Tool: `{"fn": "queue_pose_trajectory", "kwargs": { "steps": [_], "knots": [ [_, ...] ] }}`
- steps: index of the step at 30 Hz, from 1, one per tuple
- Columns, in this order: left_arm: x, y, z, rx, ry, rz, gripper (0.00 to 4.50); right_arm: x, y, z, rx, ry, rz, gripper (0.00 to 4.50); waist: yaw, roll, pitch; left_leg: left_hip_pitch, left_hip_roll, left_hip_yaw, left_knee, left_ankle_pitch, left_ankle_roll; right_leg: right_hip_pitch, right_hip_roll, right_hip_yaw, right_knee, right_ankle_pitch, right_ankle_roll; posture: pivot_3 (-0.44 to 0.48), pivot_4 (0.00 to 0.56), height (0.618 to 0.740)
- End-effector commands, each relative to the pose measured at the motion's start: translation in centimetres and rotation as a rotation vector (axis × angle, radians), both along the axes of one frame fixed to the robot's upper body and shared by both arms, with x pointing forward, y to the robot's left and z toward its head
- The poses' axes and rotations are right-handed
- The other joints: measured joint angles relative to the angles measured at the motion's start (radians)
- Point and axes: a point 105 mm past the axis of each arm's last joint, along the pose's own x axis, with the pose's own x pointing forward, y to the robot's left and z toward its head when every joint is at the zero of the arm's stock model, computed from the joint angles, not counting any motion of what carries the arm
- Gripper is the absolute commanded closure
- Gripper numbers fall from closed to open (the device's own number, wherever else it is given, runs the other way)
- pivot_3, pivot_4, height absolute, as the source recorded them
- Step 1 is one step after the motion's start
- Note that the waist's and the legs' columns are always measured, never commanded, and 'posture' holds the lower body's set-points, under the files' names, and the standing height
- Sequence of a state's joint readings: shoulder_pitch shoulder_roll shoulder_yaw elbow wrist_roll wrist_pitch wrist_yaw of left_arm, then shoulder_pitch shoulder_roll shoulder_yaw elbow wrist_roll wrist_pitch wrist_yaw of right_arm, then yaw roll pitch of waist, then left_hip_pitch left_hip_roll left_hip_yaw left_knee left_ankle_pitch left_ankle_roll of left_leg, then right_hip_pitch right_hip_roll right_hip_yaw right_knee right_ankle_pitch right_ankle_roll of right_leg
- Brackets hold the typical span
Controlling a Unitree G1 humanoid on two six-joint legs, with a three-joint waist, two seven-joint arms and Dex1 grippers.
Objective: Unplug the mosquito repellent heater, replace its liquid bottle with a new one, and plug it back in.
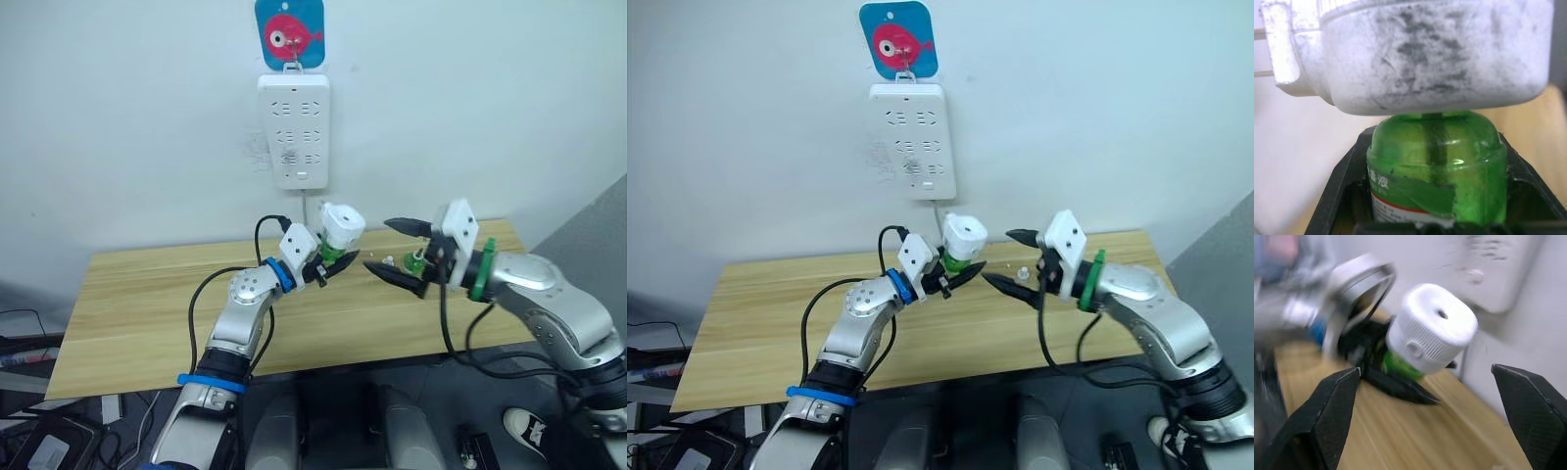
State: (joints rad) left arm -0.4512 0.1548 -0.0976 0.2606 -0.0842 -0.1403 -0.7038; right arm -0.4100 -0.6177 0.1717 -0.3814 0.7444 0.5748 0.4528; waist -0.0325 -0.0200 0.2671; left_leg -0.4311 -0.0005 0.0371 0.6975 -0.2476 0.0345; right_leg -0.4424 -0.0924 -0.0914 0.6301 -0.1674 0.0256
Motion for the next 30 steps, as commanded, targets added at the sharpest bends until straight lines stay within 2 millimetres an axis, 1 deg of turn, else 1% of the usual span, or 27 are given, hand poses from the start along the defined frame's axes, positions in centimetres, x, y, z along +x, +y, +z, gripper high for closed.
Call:
{"fn": "queue_pose_trajectory", "kwargs": {
  "steps": [1,7,12,17,20,22,23,25,26,30],
  "knots": [
    [-0.3,0.2,1.9,-0.053,-0.108,0.057,2.24,0.2,1.1,2.3,0.112,0.030,-0.071,0.00,0.000,0.001,-0.001,0.000,0.000,0.000,0.000,0.000,0.000,0.000,0.000,0.000,0.000,0.000,0.000,-0.206,0.202,0.740],
    [0.0,0.0,3.0,-0.094,-0.132,0.081,2.24,1.2,2.7,3.5,0.206,0.082,-0.101,0.00,0.002,0.001,-0.001,-0.001,-0.005,0.001,0.000,0.000,0.001,0.000,0.004,0.000,0.000,0.003,0.004,-0.207,0.200,0.740],
    [-0.1,-0.1,3.2,-0.126,-0.111,0.072,2.24,1.2,4.0,3.2,0.208,0.118,-0.054,0.00,0.000,0.001,-0.001,-0.001,-0.006,0.002,0.000,-0.001,0.003,0.000,0.004,0.001,-0.001,0.003,0.006,-0.211,0.198,0.740],
    [-0.1,-0.4,3.4,-0.140,-0.107,0.067,2.24,1.6,4.5,3.3,0.249,0.148,-0.058,0.00,-0.004,0.001,-0.001,-0.001,-0.005,0.002,0.000,-0.001,0.003,0.000,0.005,0.000,-0.001,0.003,0.006,-0.204,0.198,0.740],
    [-0.3,-0.6,3.5,-0.148,-0.108,0.060,2.24,2.0,4.6,3.5,0.245,0.122,-0.071,0.00,-0.004,0.001,-0.001,-0.001,-0.005,0.002,0.000,-0.001,0.003,0.000,0.005,0.000,-0.001,0.003,0.006,-0.196,0.198,0.740],
    [-0.4,-0.7,3.6,-0.153,-0.107,0.057,2.24,2.2,4.6,3.6,0.260,0.118,-0.082,0.36,-0.004,0.001,-0.001,-0.001,-0.005,0.002,0.000,-0.001,0.003,0.000,0.005,0.000,-0.001,0.003,0.006,-0.196,0.198,0.740],
    [-0.4,-0.7,3.6,-0.155,-0.106,0.056,2.24,2.3,4.6,3.6,0.272,0.119,-0.086,0.62,-0.004,0.001,-0.001,-0.001,-0.005,0.002,0.000,-0.001,0.003,0.000,0.005,0.000,-0.001,0.003,0.006,-0.190,0.200,0.740],
    [-0.5,-0.8,3.6,-0.158,-0.103,0.055,2.24,2.3,4.6,3.7,0.280,0.116,-0.090,1.30,-0.003,0.001,-0.001,-0.001,-0.005,0.002,0.000,-0.001,0.003,0.000,0.005,0.000,-0.001,0.003,0.006,-0.186,0.198,0.740],
    [-0.6,-0.8,3.6,-0.160,-0.100,0.054,2.24,2.4,4.7,3.7,0.287,0.115,-0.093,1.56,-0.003,0.001,-0.001,-0.001,-0.005,0.001,0.000,-0.001,0.003,0.000,0.005,0.000,-0.001,0.003,0.006,-0.186,0.198,0.740],
    [-0.8,-1.0,3.5,-0.168,-0.091,0.047,2.24,2.4,4.8,3.8,0.300,0.110,-0.095,1.55,-0.004,0.001,-0.002,-0.001,-0.005,0.001,0.000,-0.001,0.003,0.000,0.005,0.000,-0.001,0.003,0.006,-0.177,0.199,0.740]
  ]
}}
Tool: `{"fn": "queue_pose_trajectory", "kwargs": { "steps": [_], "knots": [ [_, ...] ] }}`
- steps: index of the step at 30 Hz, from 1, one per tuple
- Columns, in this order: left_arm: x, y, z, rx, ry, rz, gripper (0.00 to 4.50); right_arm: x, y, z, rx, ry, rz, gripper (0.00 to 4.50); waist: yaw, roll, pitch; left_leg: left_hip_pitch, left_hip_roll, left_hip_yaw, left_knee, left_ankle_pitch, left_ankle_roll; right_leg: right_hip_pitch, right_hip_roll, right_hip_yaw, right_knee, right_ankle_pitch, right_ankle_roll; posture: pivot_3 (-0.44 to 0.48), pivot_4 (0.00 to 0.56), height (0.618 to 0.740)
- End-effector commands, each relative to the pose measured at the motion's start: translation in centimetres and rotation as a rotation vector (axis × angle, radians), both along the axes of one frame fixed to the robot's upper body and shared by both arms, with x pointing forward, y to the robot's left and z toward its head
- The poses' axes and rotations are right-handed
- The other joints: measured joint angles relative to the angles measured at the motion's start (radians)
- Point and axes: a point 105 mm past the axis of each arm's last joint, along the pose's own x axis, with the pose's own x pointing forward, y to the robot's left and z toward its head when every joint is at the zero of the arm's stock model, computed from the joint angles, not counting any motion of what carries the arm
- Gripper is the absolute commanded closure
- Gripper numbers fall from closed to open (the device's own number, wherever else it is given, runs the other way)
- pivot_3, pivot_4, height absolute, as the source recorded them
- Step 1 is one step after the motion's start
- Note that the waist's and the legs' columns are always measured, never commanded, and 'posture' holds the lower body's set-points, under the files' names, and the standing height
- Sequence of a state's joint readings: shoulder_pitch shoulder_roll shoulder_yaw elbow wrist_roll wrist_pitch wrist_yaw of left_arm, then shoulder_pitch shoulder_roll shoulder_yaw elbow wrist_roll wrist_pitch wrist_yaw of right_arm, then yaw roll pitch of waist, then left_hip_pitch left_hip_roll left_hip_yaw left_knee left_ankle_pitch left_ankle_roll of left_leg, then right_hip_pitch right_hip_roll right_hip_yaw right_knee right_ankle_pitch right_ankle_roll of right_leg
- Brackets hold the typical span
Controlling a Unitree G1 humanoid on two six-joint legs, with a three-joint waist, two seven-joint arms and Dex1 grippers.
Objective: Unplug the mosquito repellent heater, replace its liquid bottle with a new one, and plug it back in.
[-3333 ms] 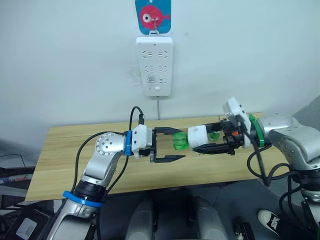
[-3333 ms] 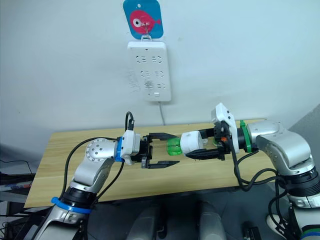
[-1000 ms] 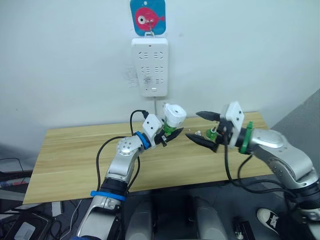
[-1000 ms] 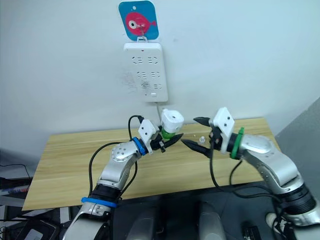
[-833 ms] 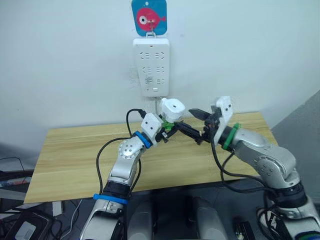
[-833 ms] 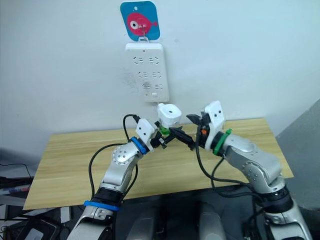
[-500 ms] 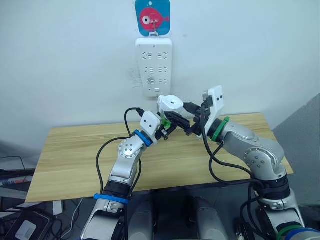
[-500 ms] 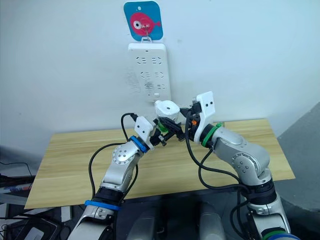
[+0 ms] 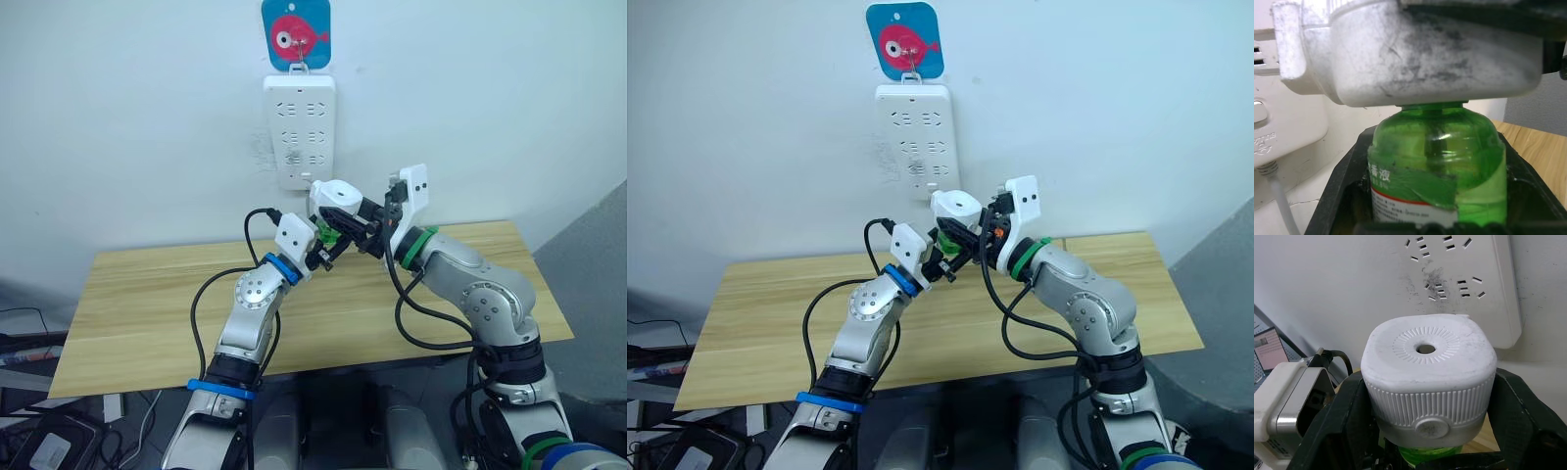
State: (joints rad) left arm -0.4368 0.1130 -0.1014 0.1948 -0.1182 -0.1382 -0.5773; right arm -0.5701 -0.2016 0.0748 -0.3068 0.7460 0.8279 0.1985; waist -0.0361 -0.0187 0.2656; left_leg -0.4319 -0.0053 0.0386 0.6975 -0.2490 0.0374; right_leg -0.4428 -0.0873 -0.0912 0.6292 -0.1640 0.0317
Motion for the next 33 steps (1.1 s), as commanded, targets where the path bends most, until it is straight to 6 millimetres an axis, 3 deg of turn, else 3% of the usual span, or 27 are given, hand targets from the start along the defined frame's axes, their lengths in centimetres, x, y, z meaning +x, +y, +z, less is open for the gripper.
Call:
{"fn": "queue_pose_trajectory", "kwargs": {
  "steps": [1,4,7,11,18,22,29,33],
  "knots": [
    [-1.0,-0.8,1.6,-0.045,-0.054,-0.038,2.24,-0.2,-0.1,1.5,0.043,-0.061,0.001,1.55,0.000,0.000,0.000,0.000,0.000,0.000,0.000,0.000,0.000,0.000,0.000,0.000,0.000,0.000,0.000,-0.173,0.198,0.740],
    [-1.3,-1.2,1.4,-0.030,-0.045,-0.046,2.24,-0.2,-0.2,1.4,0.044,-0.062,-0.003,1.55,0.001,0.000,0.000,0.000,0.000,0.000,0.000,0.000,0.000,0.000,0.000,0.000,0.000,0.000,0.000,-0.160,0.196,0.740],
    [-2.3,-1.2,1.1,-0.014,-0.014,-0.103,1.20,0.1,-0.7,1.1,0.029,-0.071,-0.023,1.55,0.001,0.000,0.000,0.000,0.000,0.000,0.000,0.000,0.000,0.000,0.000,0.000,0.000,0.000,0.000,-0.146,0.194,0.740],
    [-2.7,0.5,0.3,0.004,0.029,-0.061,0.01,0.7,-2.0,-0.2,-0.033,-0.097,-0.073,1.55,0.005,0.000,-0.002,0.000,0.000,0.000,0.000,0.000,0.000,0.000,0.000,0.000,0.000,0.000,0.000,-0.116,0.191,0.740],
    [-4.7,4.2,-1.7,0.025,0.127,0.045,0.00,0.9,-4.3,-2.9,-0.135,-0.113,-0.141,1.55,0.006,0.001,-0.005,0.000,0.000,0.000,-0.001,0.000,0.000,-0.001,0.000,0.001,0.000,0.000,0.000,-0.079,0.190,0.740],
    [-6.0,7.5,-3.4,0.040,0.237,0.122,0.00,0.7,-6.3,-4.7,-0.258,-0.135,-0.192,1.55,0.009,0.001,-0.006,0.000,0.000,0.000,-0.001,0.000,0.000,0.000,0.001,0.001,-0.001,-0.004,0.005,-0.058,0.194,0.740],
    [-5.9,11.2,-5.1,0.081,0.318,0.238,0.00,0.5,-9.2,-8.3,-0.370,-0.078,-0.307,1.55,0.019,0.001,-0.006,0.000,0.000,0.000,-0.001,0.000,0.000,0.000,0.000,0.001,-0.001,-0.005,0.004,-0.038,0.210,0.740],
    [-6.0,12.1,-5.5,0.089,0.353,0.224,0.00,0.2,-10.4,-8.6,-0.367,-0.067,-0.323,1.55,0.028,0.001,-0.006,0.000,0.001,0.000,-0.001,0.000,0.000,-0.001,0.000,0.001,-0.001,-0.005,0.004,-0.047,0.221,0.740]
  ]
}}
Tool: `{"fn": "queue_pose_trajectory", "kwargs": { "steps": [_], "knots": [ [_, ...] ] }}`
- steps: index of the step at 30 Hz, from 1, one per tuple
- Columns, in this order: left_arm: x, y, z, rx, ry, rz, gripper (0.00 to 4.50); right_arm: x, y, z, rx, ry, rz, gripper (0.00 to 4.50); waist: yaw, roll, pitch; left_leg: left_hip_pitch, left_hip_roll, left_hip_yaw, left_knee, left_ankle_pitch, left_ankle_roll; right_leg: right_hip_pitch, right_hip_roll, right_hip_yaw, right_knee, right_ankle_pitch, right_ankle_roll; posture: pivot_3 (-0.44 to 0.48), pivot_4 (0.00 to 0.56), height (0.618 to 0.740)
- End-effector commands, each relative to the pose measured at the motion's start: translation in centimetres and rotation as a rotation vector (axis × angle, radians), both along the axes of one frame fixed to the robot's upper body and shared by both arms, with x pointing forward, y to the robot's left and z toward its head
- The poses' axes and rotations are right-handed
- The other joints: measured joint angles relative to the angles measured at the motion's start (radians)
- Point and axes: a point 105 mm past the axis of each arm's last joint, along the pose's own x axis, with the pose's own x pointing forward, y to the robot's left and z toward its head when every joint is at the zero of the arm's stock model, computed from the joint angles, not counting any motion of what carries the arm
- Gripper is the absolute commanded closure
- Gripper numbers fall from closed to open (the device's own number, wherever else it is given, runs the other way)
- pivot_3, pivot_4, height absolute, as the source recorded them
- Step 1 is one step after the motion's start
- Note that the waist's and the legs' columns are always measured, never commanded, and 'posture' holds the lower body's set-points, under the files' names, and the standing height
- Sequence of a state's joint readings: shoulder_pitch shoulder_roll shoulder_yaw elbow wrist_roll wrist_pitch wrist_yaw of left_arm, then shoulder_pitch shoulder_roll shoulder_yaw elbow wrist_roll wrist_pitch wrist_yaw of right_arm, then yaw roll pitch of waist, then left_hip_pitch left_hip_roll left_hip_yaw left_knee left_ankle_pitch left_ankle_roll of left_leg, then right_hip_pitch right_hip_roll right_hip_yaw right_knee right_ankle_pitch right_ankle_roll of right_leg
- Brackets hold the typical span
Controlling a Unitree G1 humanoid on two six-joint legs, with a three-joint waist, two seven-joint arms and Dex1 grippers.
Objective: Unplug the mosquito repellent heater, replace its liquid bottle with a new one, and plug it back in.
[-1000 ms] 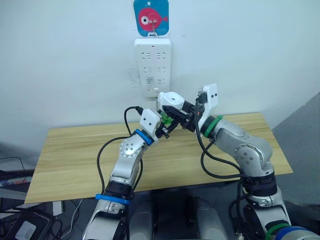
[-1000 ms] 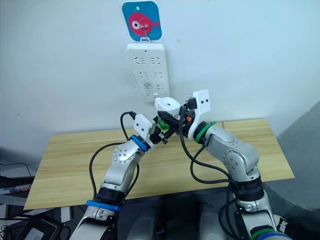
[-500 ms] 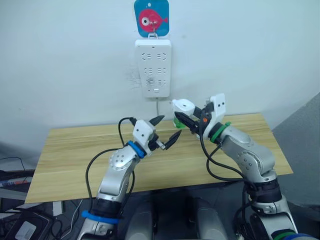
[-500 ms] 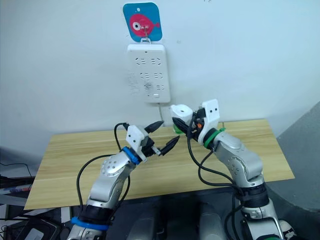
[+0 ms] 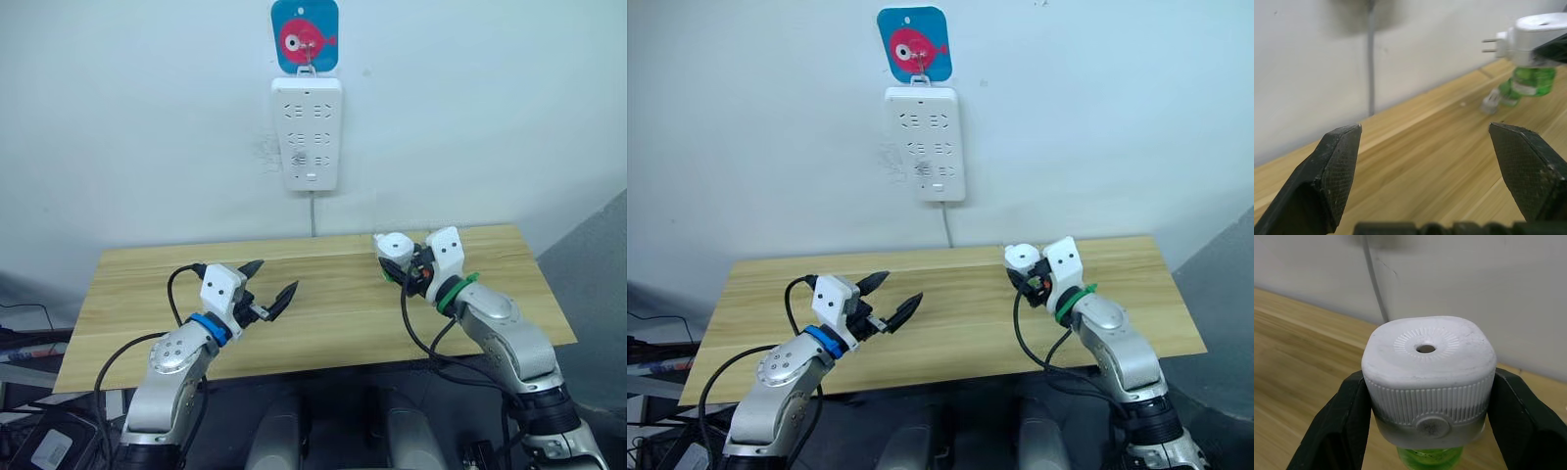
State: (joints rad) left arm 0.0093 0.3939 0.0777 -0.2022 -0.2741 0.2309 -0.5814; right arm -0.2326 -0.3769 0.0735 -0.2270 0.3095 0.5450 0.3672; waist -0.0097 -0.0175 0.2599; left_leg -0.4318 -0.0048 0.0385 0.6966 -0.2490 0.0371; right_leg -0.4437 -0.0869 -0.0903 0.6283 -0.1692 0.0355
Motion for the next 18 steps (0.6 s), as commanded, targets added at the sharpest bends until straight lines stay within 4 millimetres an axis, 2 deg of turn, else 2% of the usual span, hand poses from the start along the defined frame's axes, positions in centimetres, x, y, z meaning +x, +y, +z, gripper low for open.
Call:
{"fn": "queue_pose_trajectory", "kwargs": {
  "steps": [1,18],
  "knots": [
    [-0.21,0.48,0.70,-0.031,-0.005,-0.021,0.00,0.02,-1.05,1.39,0.005,-0.065,-0.021,1.55,0.003,0.000,0.000,0.000,0.000,0.000,0.000,0.000,0.000,0.000,0.000,0.000,0.000,0.000,0.000,-0.049,0.222,0.740],
    [-0.19,0.70,1.08,-0.044,-0.003,-0.054,0.00,-0.89,-0.25,1.52,0.038,-0.044,0.023,1.55,0.003,0.000,0.000,0.000,0.001,0.001,0.000,0.000,0.000,-0.001,0.000,0.001,0.000,-0.002,-0.002,-0.067,0.231,0.740]
  ]
}}
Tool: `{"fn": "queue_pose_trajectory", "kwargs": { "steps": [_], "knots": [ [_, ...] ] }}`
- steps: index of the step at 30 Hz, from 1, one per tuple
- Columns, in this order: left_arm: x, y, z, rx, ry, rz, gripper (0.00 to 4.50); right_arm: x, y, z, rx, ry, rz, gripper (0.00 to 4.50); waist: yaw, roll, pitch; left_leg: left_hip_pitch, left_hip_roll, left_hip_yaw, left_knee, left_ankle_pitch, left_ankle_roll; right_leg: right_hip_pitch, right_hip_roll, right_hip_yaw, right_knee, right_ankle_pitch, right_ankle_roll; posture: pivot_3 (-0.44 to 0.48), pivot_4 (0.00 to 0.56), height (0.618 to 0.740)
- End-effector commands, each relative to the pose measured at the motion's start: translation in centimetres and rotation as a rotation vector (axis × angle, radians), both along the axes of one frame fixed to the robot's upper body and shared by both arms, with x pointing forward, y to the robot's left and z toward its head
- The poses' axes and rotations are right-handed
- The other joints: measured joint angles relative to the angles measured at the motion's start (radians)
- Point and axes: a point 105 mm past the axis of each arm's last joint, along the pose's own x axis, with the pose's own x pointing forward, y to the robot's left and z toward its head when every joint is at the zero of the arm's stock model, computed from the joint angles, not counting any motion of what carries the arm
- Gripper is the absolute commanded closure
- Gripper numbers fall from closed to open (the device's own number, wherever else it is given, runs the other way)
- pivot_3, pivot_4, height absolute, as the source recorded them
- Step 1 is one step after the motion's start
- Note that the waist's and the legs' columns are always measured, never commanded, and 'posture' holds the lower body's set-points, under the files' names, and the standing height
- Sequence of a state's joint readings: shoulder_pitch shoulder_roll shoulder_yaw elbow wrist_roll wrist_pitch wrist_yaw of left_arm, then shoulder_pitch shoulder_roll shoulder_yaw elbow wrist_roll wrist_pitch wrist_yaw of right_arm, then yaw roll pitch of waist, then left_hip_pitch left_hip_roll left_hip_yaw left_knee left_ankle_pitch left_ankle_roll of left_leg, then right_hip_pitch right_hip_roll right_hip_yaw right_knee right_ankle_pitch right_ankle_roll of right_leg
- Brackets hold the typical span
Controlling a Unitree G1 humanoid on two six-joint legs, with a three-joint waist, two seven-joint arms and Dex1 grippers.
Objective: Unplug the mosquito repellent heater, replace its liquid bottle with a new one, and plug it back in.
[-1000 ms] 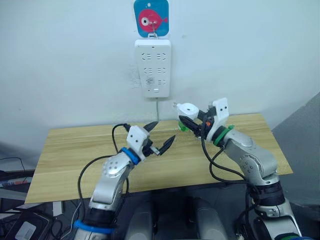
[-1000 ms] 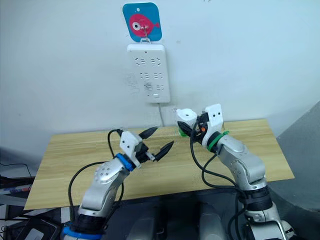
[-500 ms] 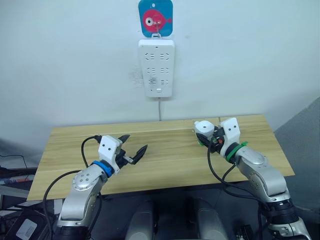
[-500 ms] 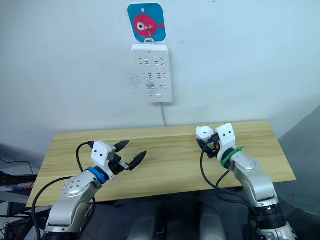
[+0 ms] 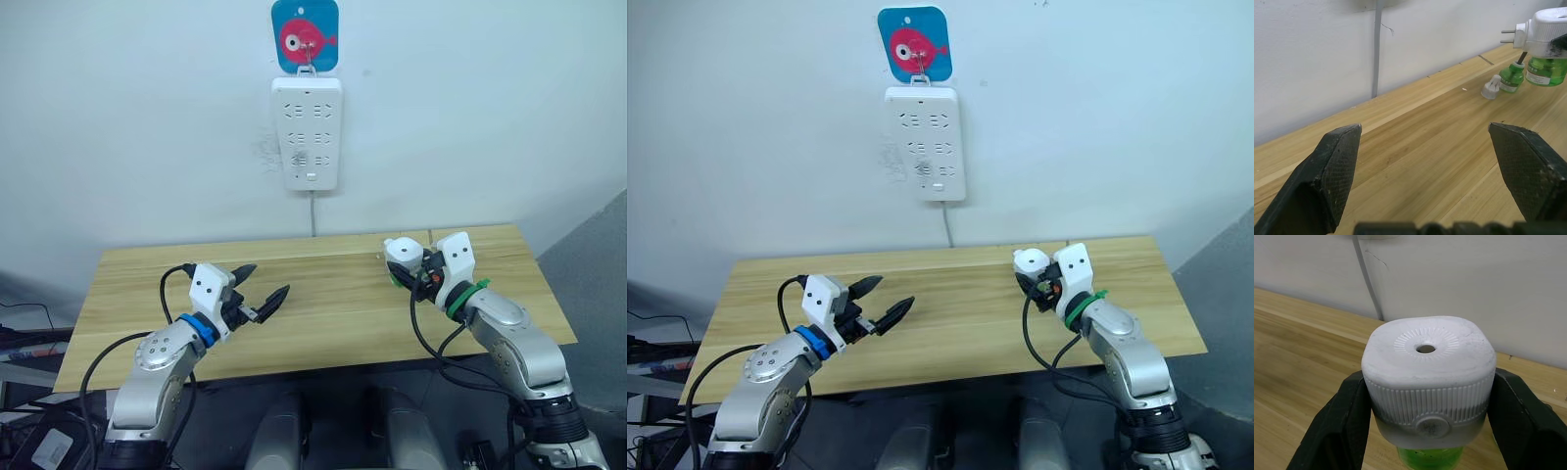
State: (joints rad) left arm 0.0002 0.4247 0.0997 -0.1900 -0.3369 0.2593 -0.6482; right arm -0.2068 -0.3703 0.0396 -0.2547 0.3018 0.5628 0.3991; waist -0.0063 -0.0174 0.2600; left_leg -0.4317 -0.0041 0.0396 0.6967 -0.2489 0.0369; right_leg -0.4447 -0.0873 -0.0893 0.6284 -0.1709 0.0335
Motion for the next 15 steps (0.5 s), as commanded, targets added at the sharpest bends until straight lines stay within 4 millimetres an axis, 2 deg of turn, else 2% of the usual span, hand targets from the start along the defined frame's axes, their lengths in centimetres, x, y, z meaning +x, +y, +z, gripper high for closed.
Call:
{"fn": "queue_pose_trajectory", "kwargs": {
  "steps": [1,9,13,15],
  "knots": [
    [0.0,0.4,0.9,-0.014,-0.032,0.001,0.00,-0.4,0.2,1.5,0.029,-0.052,0.022,1.55,0.000,0.000,0.000,0.000,0.000,0.000,0.000,0.000,0.000,0.000,0.000,0.000,0.000,0.000,0.000,-0.067,0.231,0.740],
    [0.0,0.5,1.2,-0.011,-0.038,-0.006,0.00,-0.4,0.2,2.0,0.029,-0.059,0.024,1.55,0.000,0.001,0.000,0.000,0.000,0.001,0.000,0.000,0.000,-0.001,0.000,0.000,0.000,0.000,-0.001,-0.070,0.242,0.740],
    [1.2,1.5,5.2,-0.031,-0.164,0.020,0.00,-1.5,0.7,3.3,0.018,-0.071,0.099,1.55,0.001,0.003,0.002,0.000,0.000,0.001,0.000,0.000,0.000,-0.001,-0.001,0.000,0.000,-0.001,-0.001,-0.068,0.245,0.740],
    [1.6,1.7,6.5,-0.027,-0.193,0.017,0.00,-1.6,0.7,4.2,0.024,-0.085,0.103,1.55,0.001,0.003,0.002,0.000,0.001,0.000,0.000,0.000,0.000,-0.001,-0.002,0.000,0.000,-0.001,-0.001,-0.067,0.244,0.740]
  ]
}}
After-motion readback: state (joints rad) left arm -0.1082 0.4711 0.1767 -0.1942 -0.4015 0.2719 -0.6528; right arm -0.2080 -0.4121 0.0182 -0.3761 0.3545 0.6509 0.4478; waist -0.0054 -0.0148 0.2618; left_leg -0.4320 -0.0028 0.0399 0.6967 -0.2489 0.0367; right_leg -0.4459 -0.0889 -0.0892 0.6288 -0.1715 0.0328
